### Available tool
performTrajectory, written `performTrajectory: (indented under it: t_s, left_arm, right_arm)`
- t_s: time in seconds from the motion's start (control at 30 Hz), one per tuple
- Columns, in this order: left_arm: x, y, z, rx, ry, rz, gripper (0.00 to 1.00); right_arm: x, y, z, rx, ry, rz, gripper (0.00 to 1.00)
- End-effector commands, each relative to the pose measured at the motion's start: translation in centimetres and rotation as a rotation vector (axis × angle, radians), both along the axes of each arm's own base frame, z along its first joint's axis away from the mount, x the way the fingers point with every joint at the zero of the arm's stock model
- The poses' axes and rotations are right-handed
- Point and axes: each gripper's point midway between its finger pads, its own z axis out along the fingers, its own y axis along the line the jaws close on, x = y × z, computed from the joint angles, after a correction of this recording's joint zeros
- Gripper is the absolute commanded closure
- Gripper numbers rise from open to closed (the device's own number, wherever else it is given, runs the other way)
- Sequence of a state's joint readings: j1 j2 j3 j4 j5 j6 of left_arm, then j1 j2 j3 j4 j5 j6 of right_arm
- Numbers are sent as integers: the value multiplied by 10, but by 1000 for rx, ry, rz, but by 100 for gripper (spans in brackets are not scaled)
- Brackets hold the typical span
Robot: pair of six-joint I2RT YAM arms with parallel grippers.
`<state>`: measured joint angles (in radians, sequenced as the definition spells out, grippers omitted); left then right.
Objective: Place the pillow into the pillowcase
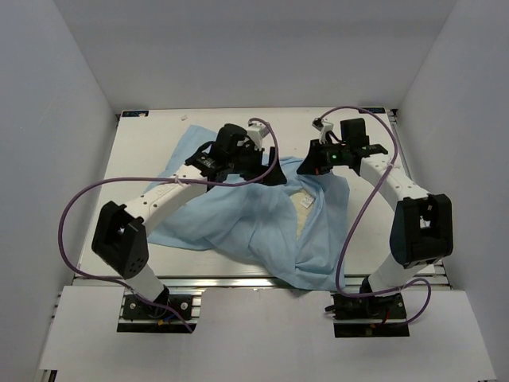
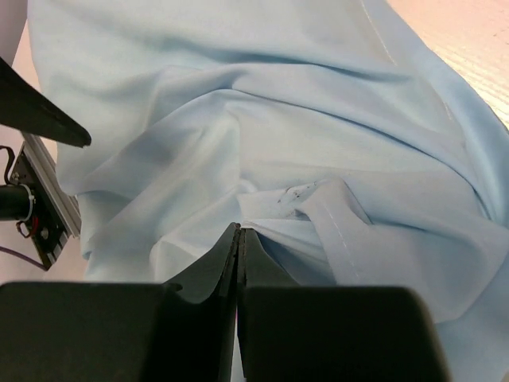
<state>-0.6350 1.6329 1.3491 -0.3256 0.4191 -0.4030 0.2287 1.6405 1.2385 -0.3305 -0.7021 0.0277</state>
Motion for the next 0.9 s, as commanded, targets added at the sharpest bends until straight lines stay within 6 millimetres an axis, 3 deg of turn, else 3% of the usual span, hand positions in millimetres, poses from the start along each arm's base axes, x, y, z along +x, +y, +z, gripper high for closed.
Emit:
performTrajectory:
  t_s: [0.0, 0.03, 0.2, 0.43, 0.53, 0.63, 0.67, 0.8, 0.87]
  left_arm:
    - [-18, 9, -32, 174, -20, -28, 2]
    - [-28, 2, -41, 213, -20, -53, 2]
    - [-32, -13, -74, 322, -34, -71, 2]
    - [-3, -19, -85, 372, -62, 61, 2]
    - [5, -23, -69, 332, -103, 90, 2]
    - [2, -30, -31, 234, -137, 87, 2]
    - [-4, -31, -7, 179, -158, 73, 2]
    - [-23, -33, 47, 12, -205, 40, 2]
    - [-29, -32, 53, -4, -200, 27, 2]
  right_arm:
    - [5, 3, 40, 55, -113, 8, 100]
    - [1, 2, 43, 59, -120, 7, 100]
    - [-9, -1, 49, 66, -125, 26, 100]
    - [-24, -2, 51, 74, -119, 50, 100]
    - [-29, -3, 50, 71, -122, 54, 100]
    - [-31, -7, 45, 60, -116, 42, 100]
    - [-30, -8, 44, 59, -114, 39, 100]
    - [-30, -9, 39, 56, -124, 59, 100]
    - [-29, -8, 39, 62, -119, 60, 100]
